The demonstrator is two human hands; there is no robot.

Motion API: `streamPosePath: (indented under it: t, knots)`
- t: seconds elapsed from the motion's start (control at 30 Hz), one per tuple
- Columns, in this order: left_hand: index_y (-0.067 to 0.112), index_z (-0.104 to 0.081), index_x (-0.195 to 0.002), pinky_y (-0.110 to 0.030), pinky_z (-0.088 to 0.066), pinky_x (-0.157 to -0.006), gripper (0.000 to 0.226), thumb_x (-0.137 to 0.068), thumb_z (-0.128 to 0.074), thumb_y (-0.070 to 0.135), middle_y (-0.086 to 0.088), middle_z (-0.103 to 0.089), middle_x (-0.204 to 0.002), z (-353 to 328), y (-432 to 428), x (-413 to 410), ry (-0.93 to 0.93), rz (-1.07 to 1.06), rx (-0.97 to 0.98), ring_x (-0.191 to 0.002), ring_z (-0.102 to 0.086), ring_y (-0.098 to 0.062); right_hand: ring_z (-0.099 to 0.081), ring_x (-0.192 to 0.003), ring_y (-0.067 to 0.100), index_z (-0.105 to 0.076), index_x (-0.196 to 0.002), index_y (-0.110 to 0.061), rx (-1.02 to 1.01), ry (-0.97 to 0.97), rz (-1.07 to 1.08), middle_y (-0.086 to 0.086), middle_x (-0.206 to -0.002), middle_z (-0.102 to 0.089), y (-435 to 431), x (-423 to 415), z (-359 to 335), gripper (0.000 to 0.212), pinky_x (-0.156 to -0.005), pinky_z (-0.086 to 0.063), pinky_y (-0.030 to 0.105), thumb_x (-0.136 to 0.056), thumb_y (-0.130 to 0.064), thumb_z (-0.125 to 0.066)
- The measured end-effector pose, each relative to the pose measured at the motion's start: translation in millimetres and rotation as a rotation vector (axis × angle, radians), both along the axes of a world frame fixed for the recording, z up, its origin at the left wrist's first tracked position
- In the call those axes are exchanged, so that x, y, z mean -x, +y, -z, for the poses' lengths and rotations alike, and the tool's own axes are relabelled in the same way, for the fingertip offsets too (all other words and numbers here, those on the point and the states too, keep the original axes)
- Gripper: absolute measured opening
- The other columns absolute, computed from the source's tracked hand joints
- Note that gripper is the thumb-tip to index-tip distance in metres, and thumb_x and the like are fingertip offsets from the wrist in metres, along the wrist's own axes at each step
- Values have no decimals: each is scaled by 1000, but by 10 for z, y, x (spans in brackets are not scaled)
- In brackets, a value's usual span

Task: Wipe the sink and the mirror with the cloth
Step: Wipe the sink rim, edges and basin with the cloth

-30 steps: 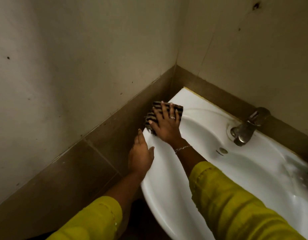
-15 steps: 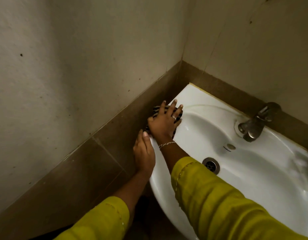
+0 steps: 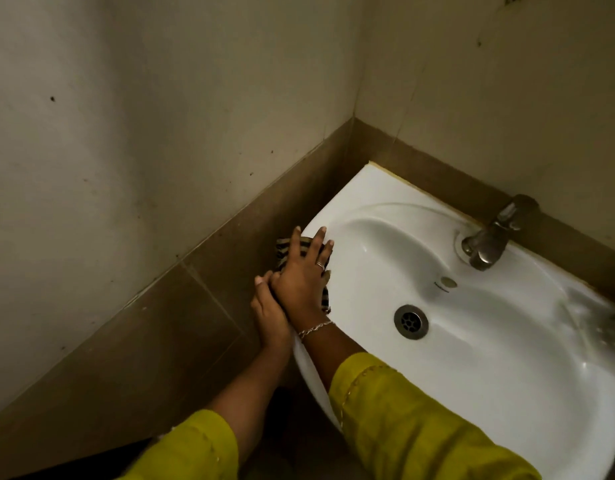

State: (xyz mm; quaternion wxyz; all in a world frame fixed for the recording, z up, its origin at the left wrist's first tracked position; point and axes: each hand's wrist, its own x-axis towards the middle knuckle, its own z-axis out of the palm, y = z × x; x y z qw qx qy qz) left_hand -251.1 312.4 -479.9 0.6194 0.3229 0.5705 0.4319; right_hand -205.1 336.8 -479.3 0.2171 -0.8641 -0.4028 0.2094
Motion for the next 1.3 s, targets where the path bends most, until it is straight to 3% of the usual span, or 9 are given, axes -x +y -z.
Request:
streamPosePath:
  t: [0.2,0.3,0.47,0.57,0.73,0.83,0.9,0.97,1.3]
  knots:
    - [2,-44,-130,-36,-41,-98,50,-97,-26,37,-14,-52,-130,-26,3,162,-27,169,91,-117,-52,-27,15,-141,38,4,-148,-25,-11,-26,-105,15,-154,19,-324,141,40,73,-113,-17,57,-94,-37,-43]
    - [8,-52,-119,-33,-45,-93,42,-98,-25,34,-12,-57,-119,-72,-26,231,-41,286,20,-108,-56,-23,15,-141,38,6,-148,-26,-6,-32,-150,16,-154,18,-501,194,30,73,-112,-18,56,-94,-37,-43]
    - [5,-56,-109,-17,-49,-68,39,-97,-32,34,-5,-63,-92,-64,-91,258,78,435,-29,-82,-60,-10,11,-141,41,11,-147,-27,22,-4,-192,23,-153,15,-836,261,4,74,-112,-24,55,-94,-32,-42]
    - [3,-56,-103,-23,-45,-65,32,-95,-41,31,-2,-60,-80,-98,-150,209,173,449,-72,-74,-57,-12,-5,-142,43,11,-147,-24,39,-6,-213,28,-152,8,-1055,302,-13,77,-110,-30,52,-94,-35,-43]
    - [4,-45,-124,-28,-46,-78,45,-88,-57,27,-12,-59,-114,-111,-223,132,292,479,-88,-96,-57,-21,-34,-132,44,9,-147,-17,113,-63,-255,33,-150,-1,-1424,327,-66,77,-105,-39,48,-93,-26,-44]
    - [2,-34,-131,-33,-46,-86,59,-83,-63,21,-18,-53,-127,-72,-246,83,405,532,-107,-110,-54,-30,-42,-125,46,-6,-148,-11,166,-173,-267,39,-145,-18,-1622,343,-51,78,-97,-44,47,-87,-24,-54]
    - [0,-29,-132,-37,-45,-91,63,-82,-64,20,-20,-50,-130,-59,-253,51,523,537,-117,-115,-51,-35,-64,-96,43,-38,-138,-6,201,-251,-288,40,-124,-49,-1719,327,1,84,-71,-57,40,-67,-30,-75]
    - [-1,-28,-132,-41,-44,-93,64,-83,-63,21,-23,-49,-130,-37,-268,23,639,535,-142,-116,-51,-39,-71,-70,33,-59,-121,-7,251,-308,-317,32,-102,-66,-1843,291,25,87,-50,-56,31,-44,-38,-85]
    - [-4,-34,-127,-46,-42,-93,51,-85,-57,14,-31,-50,-126,3,-386,-44,801,396,-240,-114,-50,-45,-71,-62,19,-69,-110,-17,267,-460,-457,18,-94,-73,-2496,6,-81,89,-43,-50,20,-29,-53,-81]
